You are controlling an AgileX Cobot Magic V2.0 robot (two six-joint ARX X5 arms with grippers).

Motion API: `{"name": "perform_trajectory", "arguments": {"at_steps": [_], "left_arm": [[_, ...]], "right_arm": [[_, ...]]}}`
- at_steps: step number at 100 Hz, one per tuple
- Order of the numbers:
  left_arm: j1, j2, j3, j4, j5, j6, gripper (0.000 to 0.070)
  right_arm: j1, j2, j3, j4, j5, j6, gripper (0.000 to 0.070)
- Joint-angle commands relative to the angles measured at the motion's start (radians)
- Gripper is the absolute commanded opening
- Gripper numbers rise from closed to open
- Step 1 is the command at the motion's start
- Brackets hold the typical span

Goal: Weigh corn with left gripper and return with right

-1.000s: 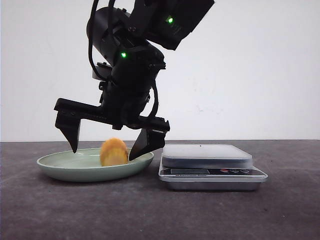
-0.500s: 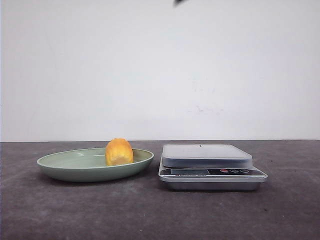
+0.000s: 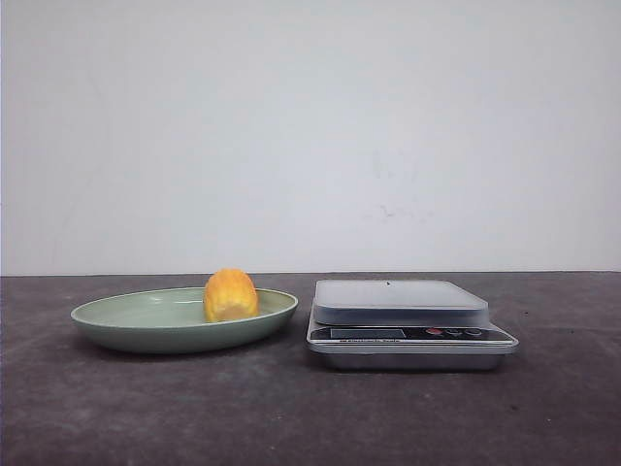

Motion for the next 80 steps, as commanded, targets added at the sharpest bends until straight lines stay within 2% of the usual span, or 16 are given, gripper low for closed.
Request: {"name": "perform_trajectory", "arguments": {"at_steps": [1, 11, 14, 23, 26, 29, 32, 33, 34, 35, 38, 80], "left_arm": [[-0.007, 0.019, 0.012, 0.029, 0.007, 0.007, 0.0382], [-0.007, 0.04, 0.012, 0.071, 0.035, 0.005, 0.0382], [-0.007, 0.048, 0.012, 0.085, 0.042, 0.005, 0.0382], [-0.007, 0.071, 0.012, 0.121, 0.054, 0.009, 0.0363], [-0.007, 0.077, 0.012, 0.128, 0.054, 0.009, 0.0316], [-0.007, 0.084, 0.012, 0.132, 0.054, 0.009, 0.0231], [-0.007, 0.09, 0.012, 0.133, 0.054, 0.01, 0.0107], [-0.007, 0.091, 0.012, 0.132, 0.054, 0.01, 0.006], [-0.007, 0.093, 0.012, 0.132, 0.054, 0.01, 0.001], [-0.007, 0.094, 0.012, 0.132, 0.053, 0.01, 0.0], [-0.007, 0.099, 0.012, 0.133, 0.053, 0.01, 0.0017], [-0.007, 0.114, 0.013, 0.134, 0.052, 0.013, 0.0018]], "right_arm": [[0.011, -0.048, 0.012, -0.029, 0.001, 0.005, 0.0614], [0.011, -0.121, 0.011, -0.078, 0.002, 0.006, 0.0596], [0.011, -0.136, 0.011, -0.088, 0.003, 0.007, 0.0565], [0.01, -0.18, 0.011, -0.111, 0.013, 0.004, 0.0408], [0.01, -0.192, 0.011, -0.116, 0.019, 0.004, 0.0353], [0.01, -0.2, 0.011, -0.121, 0.025, 0.005, 0.0264], [0.01, -0.207, 0.011, -0.129, 0.025, 0.004, 0.0137], [0.01, -0.207, 0.011, -0.13, 0.025, 0.004, 0.0113], [0.01, -0.21, 0.011, -0.133, 0.025, 0.005, 0.0033], [0.01, -0.211, 0.011, -0.135, 0.025, 0.005, 0.0], [0.01, -0.212, 0.011, -0.138, 0.027, 0.005, 0.0008], [0.01, -0.212, 0.011, -0.208, 0.024, 0.038, 0.0012]]}}
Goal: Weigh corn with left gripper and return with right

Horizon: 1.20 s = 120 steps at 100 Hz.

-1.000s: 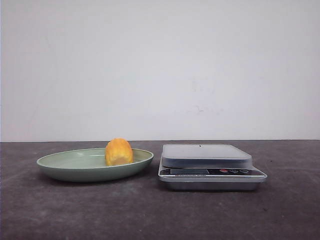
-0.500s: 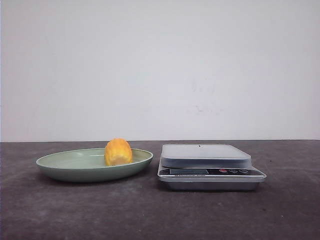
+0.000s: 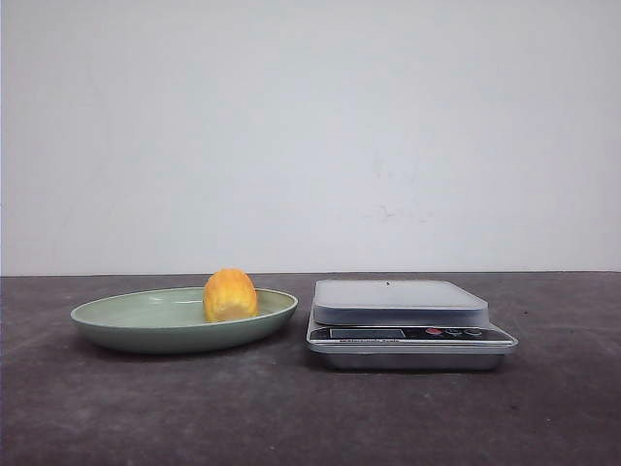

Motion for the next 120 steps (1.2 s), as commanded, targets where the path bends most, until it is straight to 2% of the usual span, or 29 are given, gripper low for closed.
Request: {"name": "perform_trajectory", "arguments": {"at_steps": [1, 58, 63, 69, 73, 80, 97, 103, 120], "left_arm": [[-0.007, 0.008, 0.013, 0.011, 0.001, 0.012, 0.0018], [-0.017, 0.004, 0.013, 0.012, -0.003, 0.012, 0.0017], [0.002, 0.003, 0.012, 0.011, -0.008, 0.055, 0.0017], [0.057, -0.001, 0.008, 0.024, -0.017, 0.14, 0.0018], [0.109, -0.005, -0.005, 0.051, -0.016, 0.161, 0.0017], [0.221, -0.024, -0.059, 0.14, 0.01, 0.155, 0.0018], [0.504, -0.144, -0.326, 0.402, 0.216, 0.165, 0.0018], [0.586, -0.208, -0.437, 0.452, 0.23, 0.163, 0.0018], [0.707, -0.368, -0.665, 0.473, 0.231, 0.162, 0.0017]], "right_arm": [[0.01, 0.007, 0.013, 0.009, 0.0, 0.018, 0.0012], [0.01, 0.007, 0.013, 0.009, 0.0, 0.018, 0.0012], [0.01, 0.007, 0.013, 0.009, 0.0, 0.018, 0.0012], [0.01, 0.007, 0.013, 0.009, 0.0, 0.018, 0.0012], [0.01, 0.007, 0.013, 0.009, 0.0, 0.018, 0.0012], [0.01, 0.007, 0.013, 0.009, 0.0, 0.018, 0.0012], [0.01, 0.007, 0.013, 0.009, 0.0, 0.018, 0.0012], [0.01, 0.007, 0.013, 0.009, 0.0, 0.018, 0.0012], [0.01, 0.007, 0.013, 0.009, 0.0, 0.018, 0.0012]]}}
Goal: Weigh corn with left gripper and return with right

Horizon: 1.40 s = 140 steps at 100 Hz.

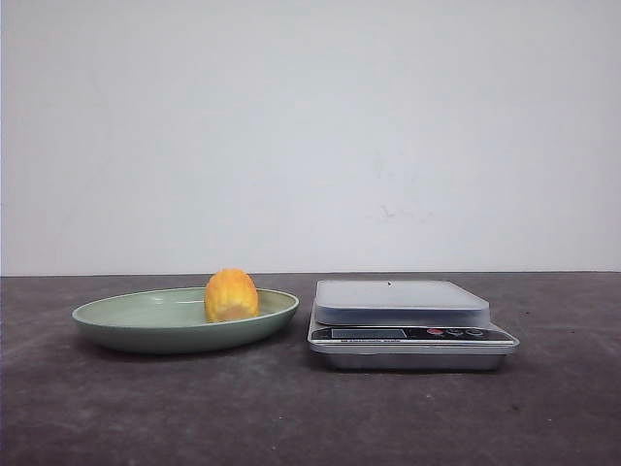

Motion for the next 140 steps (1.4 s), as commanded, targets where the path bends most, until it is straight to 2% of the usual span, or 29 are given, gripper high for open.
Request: {"name": "perform_trajectory", "arguments": {"at_steps": [1, 15, 43, 66, 140], "left_arm": [[0.02, -0.047, -0.066, 0.024, 0.006, 0.013, 0.0017], [0.044, -0.14, -0.191, 0.034, 0.014, 0.013, 0.0018], [0.073, -0.14, -0.354, 0.142, 0.046, 0.039, 0.0018], [0.078, -0.14, -0.353, 0.021, 0.045, 0.07, 0.0018], [0.079, -0.14, -0.351, 0.026, 0.042, 0.069, 0.0018]], "right_arm": [[0.01, 0.007, 0.013, 0.008, 0.0, 0.016, 0.0012], [0.01, 0.007, 0.013, 0.008, 0.0, 0.016, 0.0012], [0.01, 0.007, 0.013, 0.008, 0.0, 0.016, 0.0012], [0.01, 0.007, 0.013, 0.009, 0.0, 0.016, 0.0012], [0.01, 0.007, 0.013, 0.008, 0.0, 0.016, 0.0012]]}}
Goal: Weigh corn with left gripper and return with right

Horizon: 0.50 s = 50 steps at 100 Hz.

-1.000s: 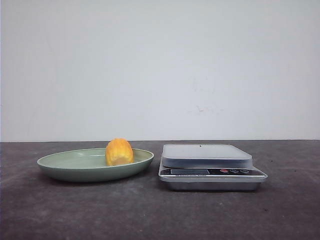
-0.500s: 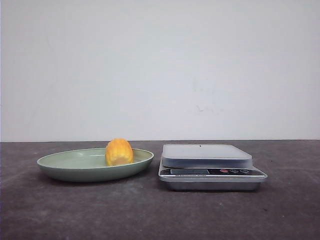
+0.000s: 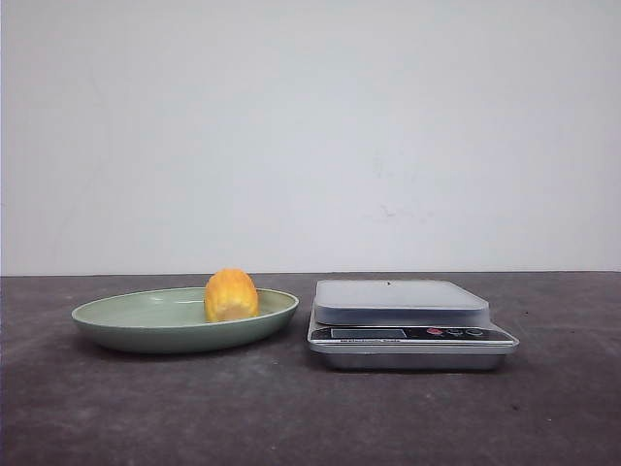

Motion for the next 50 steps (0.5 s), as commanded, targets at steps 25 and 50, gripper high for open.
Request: {"name": "perform_trajectory", "arguments": {"at_steps": [25, 50], "left_arm": [[0.003, -0.002, -0.016, -0.005, -0.001, 0.009, 0.0017], [0.003, -0.002, -0.016, -0.005, -0.001, 0.009, 0.0018]], "right_arm": [[0.01, 0.006, 0.014, 0.008, 0.008, -0.037, 0.0012], [-0.262, -0.055, -0.107, 0.075, -0.092, -0.09, 0.0012]]}}
